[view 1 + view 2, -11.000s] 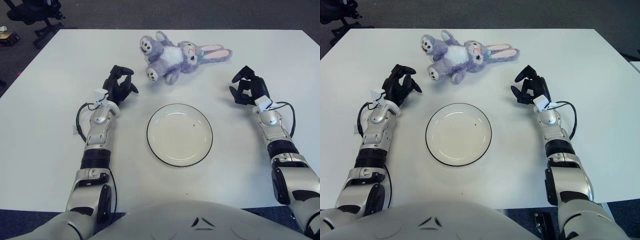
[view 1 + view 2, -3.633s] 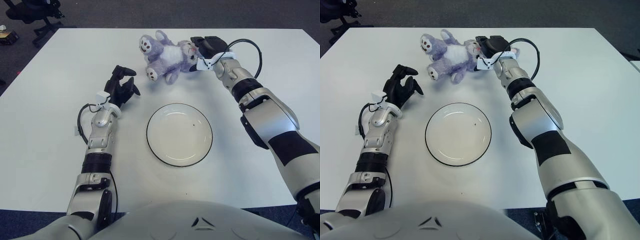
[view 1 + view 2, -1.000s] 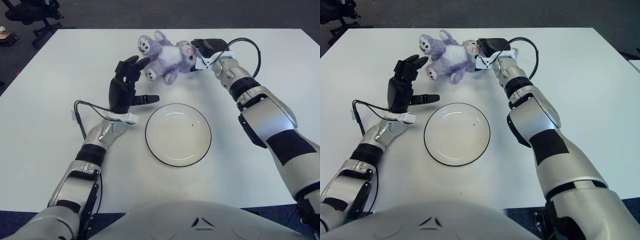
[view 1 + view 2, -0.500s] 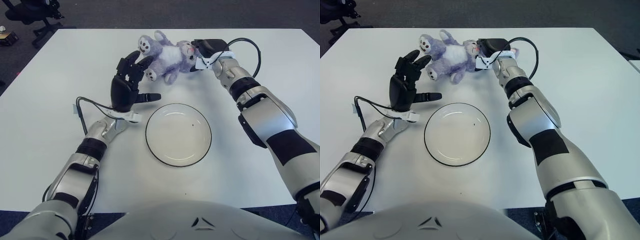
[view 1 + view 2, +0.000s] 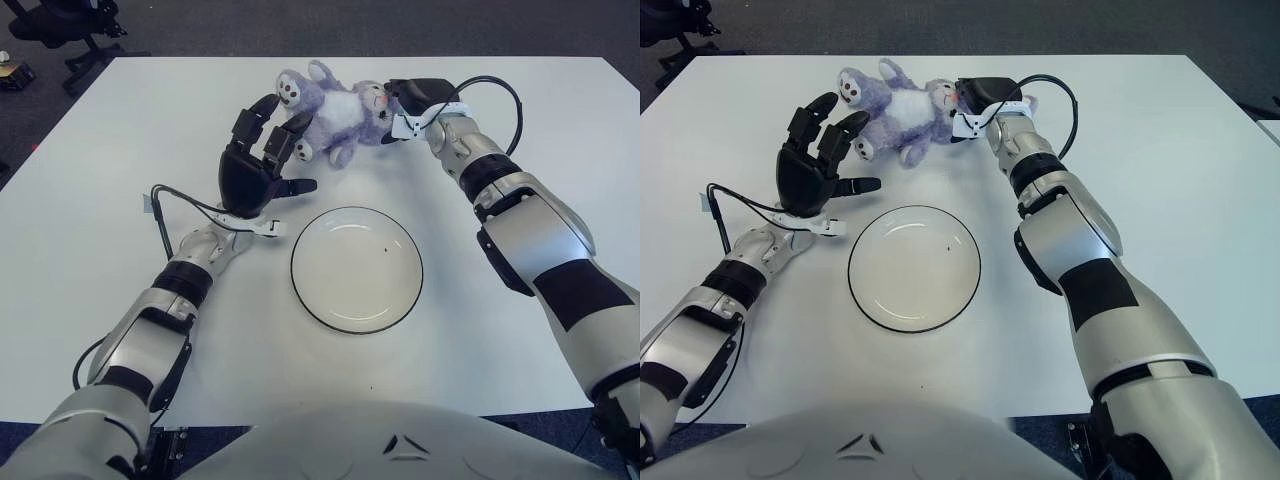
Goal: Put the doll into the plate.
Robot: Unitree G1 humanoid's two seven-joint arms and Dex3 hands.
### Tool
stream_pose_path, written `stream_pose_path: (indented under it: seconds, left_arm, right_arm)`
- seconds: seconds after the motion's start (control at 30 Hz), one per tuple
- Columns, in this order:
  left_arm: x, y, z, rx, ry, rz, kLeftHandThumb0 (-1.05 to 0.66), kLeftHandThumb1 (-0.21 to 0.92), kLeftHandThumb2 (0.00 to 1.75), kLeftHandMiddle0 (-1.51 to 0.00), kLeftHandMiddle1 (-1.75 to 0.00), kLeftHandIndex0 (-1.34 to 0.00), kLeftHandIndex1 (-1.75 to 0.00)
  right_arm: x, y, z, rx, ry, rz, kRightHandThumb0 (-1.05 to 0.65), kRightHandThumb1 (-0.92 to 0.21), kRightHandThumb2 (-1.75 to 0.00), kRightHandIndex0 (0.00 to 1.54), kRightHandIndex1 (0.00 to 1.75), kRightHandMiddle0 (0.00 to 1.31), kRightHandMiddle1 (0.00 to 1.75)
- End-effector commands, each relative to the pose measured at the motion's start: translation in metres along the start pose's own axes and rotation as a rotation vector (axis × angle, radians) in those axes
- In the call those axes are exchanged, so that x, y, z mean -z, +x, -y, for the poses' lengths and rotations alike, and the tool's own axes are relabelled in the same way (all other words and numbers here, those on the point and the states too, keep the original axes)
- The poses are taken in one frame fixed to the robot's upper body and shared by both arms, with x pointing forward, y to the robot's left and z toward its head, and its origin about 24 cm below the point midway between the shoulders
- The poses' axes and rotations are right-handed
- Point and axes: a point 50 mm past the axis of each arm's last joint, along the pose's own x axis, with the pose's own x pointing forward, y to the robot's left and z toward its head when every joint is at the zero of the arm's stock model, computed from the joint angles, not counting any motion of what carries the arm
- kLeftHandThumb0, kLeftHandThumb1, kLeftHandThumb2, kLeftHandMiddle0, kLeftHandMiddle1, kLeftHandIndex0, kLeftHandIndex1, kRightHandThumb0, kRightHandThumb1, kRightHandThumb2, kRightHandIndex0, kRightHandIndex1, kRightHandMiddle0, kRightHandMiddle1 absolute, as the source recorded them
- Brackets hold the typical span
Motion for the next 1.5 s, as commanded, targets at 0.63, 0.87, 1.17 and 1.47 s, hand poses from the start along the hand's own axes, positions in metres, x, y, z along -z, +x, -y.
stream_pose_path:
  seconds: [0.63,0.87,1.17,1.47]
  left_arm:
    - [0.017,0.022,0.009,0.011,0.161,0.043,-0.41,0.91,0.00,-0.39,-0.83,-0.47,-0.75]
    - [0.016,0.025,0.011,0.019,0.176,0.047,-0.40,0.92,0.00,-0.39,-0.84,-0.47,-0.81]
    - [0.011,0.031,0.016,0.026,0.175,0.053,-0.39,0.92,0.04,-0.43,-0.87,-0.46,-0.87]
    - [0.008,0.035,0.019,0.022,0.165,0.073,-0.38,0.92,0.07,-0.51,-0.98,-0.42,-0.99]
  right_arm:
    - [0.008,-0.002,-0.001,-0.004,-0.005,-0.023,-0.61,-0.89,-0.01,0.42,0.00,0.40,0.00]
    - [0.009,-0.002,-0.002,-0.005,-0.003,-0.026,-0.61,-0.91,-0.01,0.42,0.00,0.40,0.00]
    - [0.011,-0.003,-0.003,-0.007,-0.001,-0.031,-0.62,-0.91,-0.01,0.41,0.00,0.40,0.00]
    - [0.011,-0.003,-0.004,-0.010,0.000,-0.033,-0.62,-0.92,0.00,0.38,0.00,0.40,0.00]
